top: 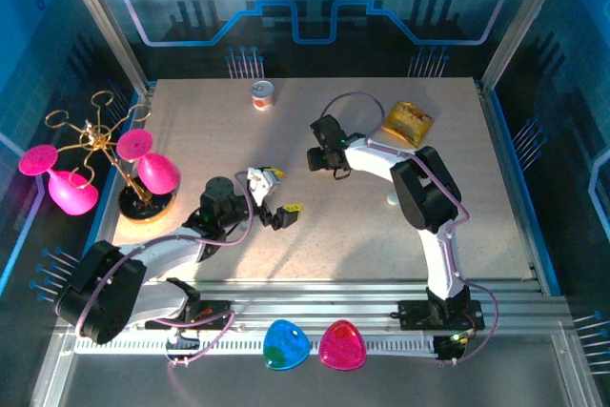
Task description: Insert wireless bluetooth earbuds into charging case
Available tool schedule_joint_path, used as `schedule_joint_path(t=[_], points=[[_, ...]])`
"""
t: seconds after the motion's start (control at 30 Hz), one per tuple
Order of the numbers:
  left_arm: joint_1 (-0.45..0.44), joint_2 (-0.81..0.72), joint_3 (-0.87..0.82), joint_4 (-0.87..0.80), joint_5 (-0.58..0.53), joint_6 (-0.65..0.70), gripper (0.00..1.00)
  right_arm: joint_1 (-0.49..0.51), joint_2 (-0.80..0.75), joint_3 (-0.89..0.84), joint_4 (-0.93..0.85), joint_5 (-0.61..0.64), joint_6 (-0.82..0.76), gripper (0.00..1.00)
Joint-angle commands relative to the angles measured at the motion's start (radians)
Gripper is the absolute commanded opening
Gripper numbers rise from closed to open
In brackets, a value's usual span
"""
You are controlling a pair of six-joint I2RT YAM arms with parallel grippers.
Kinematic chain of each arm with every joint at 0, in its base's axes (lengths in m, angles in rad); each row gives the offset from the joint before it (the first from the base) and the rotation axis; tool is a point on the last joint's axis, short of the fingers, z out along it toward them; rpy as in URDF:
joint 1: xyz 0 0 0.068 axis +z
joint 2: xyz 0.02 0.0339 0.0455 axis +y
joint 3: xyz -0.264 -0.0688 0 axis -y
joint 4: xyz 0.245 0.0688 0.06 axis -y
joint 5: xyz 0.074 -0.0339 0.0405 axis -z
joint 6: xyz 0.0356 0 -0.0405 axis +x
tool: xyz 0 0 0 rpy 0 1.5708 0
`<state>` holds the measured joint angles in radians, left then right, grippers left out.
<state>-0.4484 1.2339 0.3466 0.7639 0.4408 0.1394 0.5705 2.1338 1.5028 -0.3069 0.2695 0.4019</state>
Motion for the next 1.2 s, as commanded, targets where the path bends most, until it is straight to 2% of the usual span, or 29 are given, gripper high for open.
schedule_joint_path(t=[0.0, 0.13, 0.3, 0.4, 0.57, 0.67, 0.87, 1.17], points=[[-0.007, -0.001, 0.003, 0.009, -0.001, -0.009, 0.99, 0.010, -0.073, 0.007, -0.025, 0.011, -0.019, 0.75], [-0.012, 0.015, 0.013, 0.030, 0.005, 0.000, 0.99, -0.004, -0.198, -0.094, -0.007, 0.039, -0.011, 0.82], [-0.050, 0.067, 0.041, 0.045, -0.019, 0.038, 0.99, -0.064, -0.388, -0.296, 0.002, 0.090, 0.103, 0.86], [-0.073, 0.121, 0.059, 0.096, -0.019, 0.036, 0.99, -0.119, -0.486, -0.419, -0.011, 0.119, 0.186, 0.88], [-0.148, 0.241, 0.119, 0.163, -0.033, 0.042, 0.99, -0.251, -0.604, -0.596, -0.019, 0.070, 0.353, 0.89], [-0.190, 0.297, 0.161, 0.165, -0.046, 0.060, 0.99, -0.308, -0.614, -0.618, -0.056, 0.049, 0.405, 0.88], [-0.217, 0.347, 0.198, 0.188, -0.048, 0.057, 0.99, -0.329, -0.575, -0.614, -0.129, 0.099, 0.502, 0.80], [-0.226, 0.339, 0.199, 0.160, -0.055, 0.066, 0.99, -0.366, -0.493, -0.565, -0.151, 0.021, 0.594, 0.65]])
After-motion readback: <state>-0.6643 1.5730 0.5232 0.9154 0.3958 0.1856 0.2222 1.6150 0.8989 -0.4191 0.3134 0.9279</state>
